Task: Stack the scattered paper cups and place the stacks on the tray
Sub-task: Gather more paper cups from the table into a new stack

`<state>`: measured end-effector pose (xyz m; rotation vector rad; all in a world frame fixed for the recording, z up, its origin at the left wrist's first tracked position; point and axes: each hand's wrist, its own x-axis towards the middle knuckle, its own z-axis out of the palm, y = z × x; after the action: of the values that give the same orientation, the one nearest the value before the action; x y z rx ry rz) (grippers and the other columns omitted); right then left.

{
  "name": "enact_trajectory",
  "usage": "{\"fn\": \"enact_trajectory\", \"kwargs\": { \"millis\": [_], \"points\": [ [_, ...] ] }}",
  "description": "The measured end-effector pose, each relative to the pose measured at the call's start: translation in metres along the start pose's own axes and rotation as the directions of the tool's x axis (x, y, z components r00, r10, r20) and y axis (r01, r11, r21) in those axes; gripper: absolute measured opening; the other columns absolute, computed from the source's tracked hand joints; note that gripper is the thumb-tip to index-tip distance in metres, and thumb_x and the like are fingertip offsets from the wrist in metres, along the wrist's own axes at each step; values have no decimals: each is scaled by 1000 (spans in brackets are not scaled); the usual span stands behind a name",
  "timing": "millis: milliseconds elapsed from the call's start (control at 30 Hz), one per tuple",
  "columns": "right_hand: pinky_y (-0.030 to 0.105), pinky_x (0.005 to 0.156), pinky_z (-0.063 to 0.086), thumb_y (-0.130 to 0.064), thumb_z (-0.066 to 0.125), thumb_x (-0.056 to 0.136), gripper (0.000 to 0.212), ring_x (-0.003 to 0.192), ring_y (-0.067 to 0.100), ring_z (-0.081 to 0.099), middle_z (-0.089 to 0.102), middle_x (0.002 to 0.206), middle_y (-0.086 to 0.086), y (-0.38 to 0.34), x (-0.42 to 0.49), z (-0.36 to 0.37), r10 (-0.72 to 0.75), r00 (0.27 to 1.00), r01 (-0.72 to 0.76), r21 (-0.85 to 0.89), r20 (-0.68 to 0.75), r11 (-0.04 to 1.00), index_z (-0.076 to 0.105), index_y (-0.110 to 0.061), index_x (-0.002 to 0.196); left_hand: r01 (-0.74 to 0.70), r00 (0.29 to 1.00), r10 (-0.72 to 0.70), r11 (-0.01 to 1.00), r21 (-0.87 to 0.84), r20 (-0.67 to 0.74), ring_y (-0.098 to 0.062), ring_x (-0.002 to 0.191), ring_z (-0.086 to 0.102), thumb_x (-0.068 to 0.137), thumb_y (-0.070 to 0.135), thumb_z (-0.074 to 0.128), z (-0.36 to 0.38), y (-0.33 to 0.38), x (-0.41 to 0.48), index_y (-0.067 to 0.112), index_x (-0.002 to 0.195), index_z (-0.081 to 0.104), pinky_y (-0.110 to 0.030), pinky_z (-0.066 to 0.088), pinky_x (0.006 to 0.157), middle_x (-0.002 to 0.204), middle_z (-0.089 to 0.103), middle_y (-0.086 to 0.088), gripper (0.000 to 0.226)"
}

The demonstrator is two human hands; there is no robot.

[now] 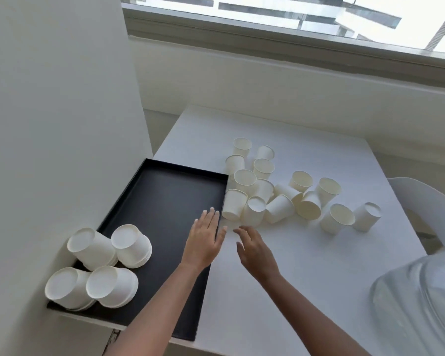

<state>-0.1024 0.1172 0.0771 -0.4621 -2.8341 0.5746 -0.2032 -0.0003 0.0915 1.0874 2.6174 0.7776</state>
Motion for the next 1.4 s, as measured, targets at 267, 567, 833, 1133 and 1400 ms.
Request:
{"fn": "enact_trajectory", "kwargs": {
  "millis": [267, 567, 833, 1133, 1400],
  "points": [
    [31, 117, 15, -20, 41, 96, 59, 145, 25, 8, 14, 155, 14, 47, 28, -24, 159, 987, -152, -206, 14, 967, 13, -5, 145, 14, 992, -29, 992, 126, 124, -17, 145, -6, 99, 41, 22, 20, 21, 24, 12, 147, 0, -34, -4, 117, 158, -3, -5, 60],
    [30, 110, 26, -11, 34, 96, 33, 143, 22, 17, 27, 151, 11, 50, 53, -23, 146, 989, -139, -234, 14, 962, 40, -5, 128, 18, 986, -52, 978, 207, 158, -18, 145, -7, 99, 41, 21, 30, 24, 36, 10, 146, -4, -35, -4, 117, 157, -6, -6, 61],
    [35, 85, 46, -12, 39, 96, 19, 129, 24, 36, 42, 136, 12, 49, 48, -29, 175, 982, -185, -162, -72, 969, 52, -1, 105, 59, 992, -70, 993, 104, 106, -17, 145, -3, 99, 38, 24, 32, 20, 34, 10, 147, 8, -33, -3, 117, 158, 2, -6, 57],
    [19, 86, 35, -5, 51, 90, 11, 116, 24, 47, 46, 126, 15, 33, 34, -47, 369, 886, -239, 405, -282, 883, 55, 1, 98, 75, 994, -101, 930, -360, -52, -17, 141, 21, 97, 28, 38, 33, 34, 32, 12, 139, 33, -30, 21, 112, 148, 32, -4, 45],
    [27, 80, 51, -4, 40, 94, 17, 86, 16, 59, 60, 92, 6, 5, 41, -50, 546, 787, -185, 954, 288, -236, 55, -7, 103, 251, 901, -399, 161, -955, 169, -21, 112, 52, 86, 25, 60, 27, 64, 44, 5, 129, 36, -31, 38, 101, 123, 53, -14, 53]
  ]
}}
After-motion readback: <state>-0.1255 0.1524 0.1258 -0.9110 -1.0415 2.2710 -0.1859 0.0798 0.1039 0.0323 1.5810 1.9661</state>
